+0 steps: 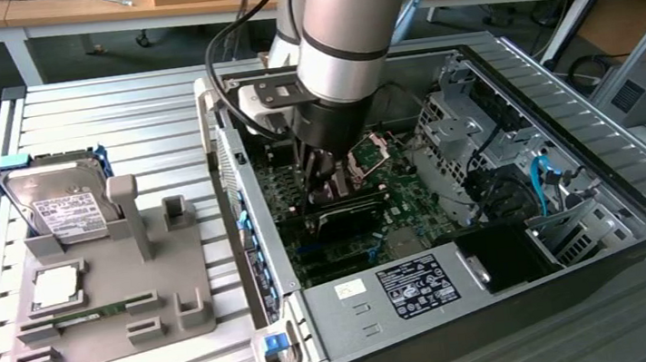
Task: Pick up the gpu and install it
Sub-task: 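Press down on the gpu until it lock into place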
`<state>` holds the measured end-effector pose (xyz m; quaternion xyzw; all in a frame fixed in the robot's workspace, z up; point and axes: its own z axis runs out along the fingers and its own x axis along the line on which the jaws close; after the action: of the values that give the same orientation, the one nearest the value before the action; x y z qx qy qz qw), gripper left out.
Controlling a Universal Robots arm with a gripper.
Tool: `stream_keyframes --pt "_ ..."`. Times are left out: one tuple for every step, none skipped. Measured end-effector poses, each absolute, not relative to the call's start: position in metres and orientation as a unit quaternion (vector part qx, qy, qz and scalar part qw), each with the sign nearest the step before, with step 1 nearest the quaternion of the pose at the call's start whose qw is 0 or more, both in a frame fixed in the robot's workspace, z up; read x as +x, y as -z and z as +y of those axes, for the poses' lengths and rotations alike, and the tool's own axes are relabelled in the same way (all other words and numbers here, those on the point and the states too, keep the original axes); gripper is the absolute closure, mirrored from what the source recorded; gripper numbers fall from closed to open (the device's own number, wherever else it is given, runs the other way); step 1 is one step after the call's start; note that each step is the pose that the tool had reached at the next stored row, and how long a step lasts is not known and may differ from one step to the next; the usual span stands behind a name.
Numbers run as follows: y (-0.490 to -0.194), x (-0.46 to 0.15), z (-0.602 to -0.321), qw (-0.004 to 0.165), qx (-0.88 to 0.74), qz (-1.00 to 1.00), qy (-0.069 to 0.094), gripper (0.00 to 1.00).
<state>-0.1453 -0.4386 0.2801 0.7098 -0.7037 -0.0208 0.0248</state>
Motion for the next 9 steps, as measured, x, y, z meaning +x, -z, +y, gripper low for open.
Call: stream_keyframes --pt "-0.28 -0.1455 -0.4396 0.025 0.71 -0.704 0.021 0.89" --pt "-0.2799 -0.1457 -0.4409 0.025 0.71 -0.704 0.021 0.89" --pt "-0.2799 -0.1457 -0.4418 0.025 0.71 -0.704 0.021 0.89" --pt "-0.2797 -0.1458 -0.4422 0.025 0.71 -0.704 0.021 0.89" --pt "-0.2794 -0.1457 -0.4421 0.025 0.71 -0.704 0.021 0.89" --pt "-0.2789 -0.1458 -0.4421 0.025 0.71 -0.704 0.021 0.89" --pt "-0.2784 -0.1458 -0.4422 0.025 0.71 -0.704 0.021 0.89" --pt "-0.2776 -0.1458 -0.4422 0.025 0.71 -0.704 0.021 0.89" --pt "-0.277 -0.1457 -0.4422 0.025 0.71 -0.704 0.021 0.89"
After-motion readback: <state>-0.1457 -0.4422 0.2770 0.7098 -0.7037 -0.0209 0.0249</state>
